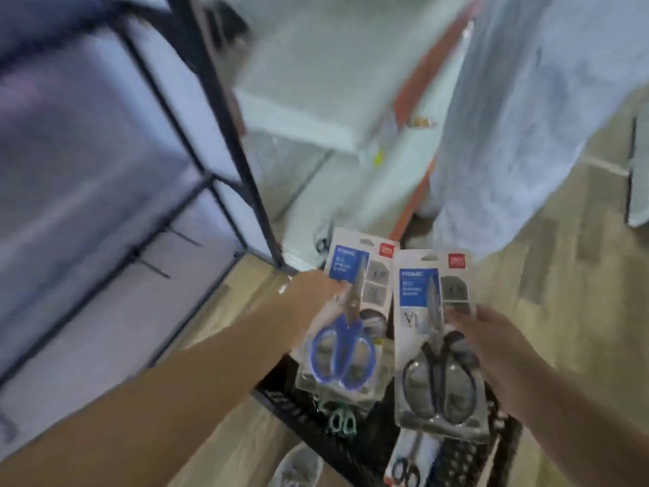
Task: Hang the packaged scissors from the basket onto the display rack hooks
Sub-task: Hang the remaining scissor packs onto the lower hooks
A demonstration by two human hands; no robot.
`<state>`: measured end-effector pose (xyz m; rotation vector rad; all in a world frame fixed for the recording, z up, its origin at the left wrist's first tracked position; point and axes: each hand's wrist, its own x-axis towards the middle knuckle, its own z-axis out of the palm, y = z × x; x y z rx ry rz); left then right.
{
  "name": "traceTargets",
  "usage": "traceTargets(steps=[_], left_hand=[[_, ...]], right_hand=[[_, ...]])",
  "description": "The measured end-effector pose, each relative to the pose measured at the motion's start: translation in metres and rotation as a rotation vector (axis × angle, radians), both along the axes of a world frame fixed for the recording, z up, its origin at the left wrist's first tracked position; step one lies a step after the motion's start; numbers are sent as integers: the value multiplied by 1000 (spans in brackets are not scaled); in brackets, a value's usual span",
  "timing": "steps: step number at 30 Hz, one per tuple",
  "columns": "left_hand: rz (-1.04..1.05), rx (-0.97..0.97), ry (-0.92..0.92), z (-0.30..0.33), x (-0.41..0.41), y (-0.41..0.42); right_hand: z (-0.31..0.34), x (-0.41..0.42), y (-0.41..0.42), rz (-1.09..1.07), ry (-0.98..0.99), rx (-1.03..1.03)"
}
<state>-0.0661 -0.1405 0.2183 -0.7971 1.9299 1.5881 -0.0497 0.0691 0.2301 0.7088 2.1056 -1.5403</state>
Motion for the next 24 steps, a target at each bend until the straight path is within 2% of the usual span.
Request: traceTargets(steps=[3, 6, 10, 12, 14, 17, 24], left_hand=[[197, 52, 154, 133, 22, -21], [364, 198, 315, 236, 55, -40], [477, 142, 513, 360, 131, -66], [555, 145, 545, 396, 170, -81], [635, 123, 584, 415, 209, -92], [783, 105, 583, 420, 258, -110], [954, 51, 525, 380, 354, -114]], right_hand=[[119, -12, -29, 145, 189, -36], [231, -6, -58, 267, 362, -72], [352, 29, -88, 422, 528, -161], [396, 52, -100, 490, 587, -230], [425, 79, -112, 533, 619, -291], [434, 115, -134, 590, 566, -351], [376, 190, -167, 658, 336, -372]])
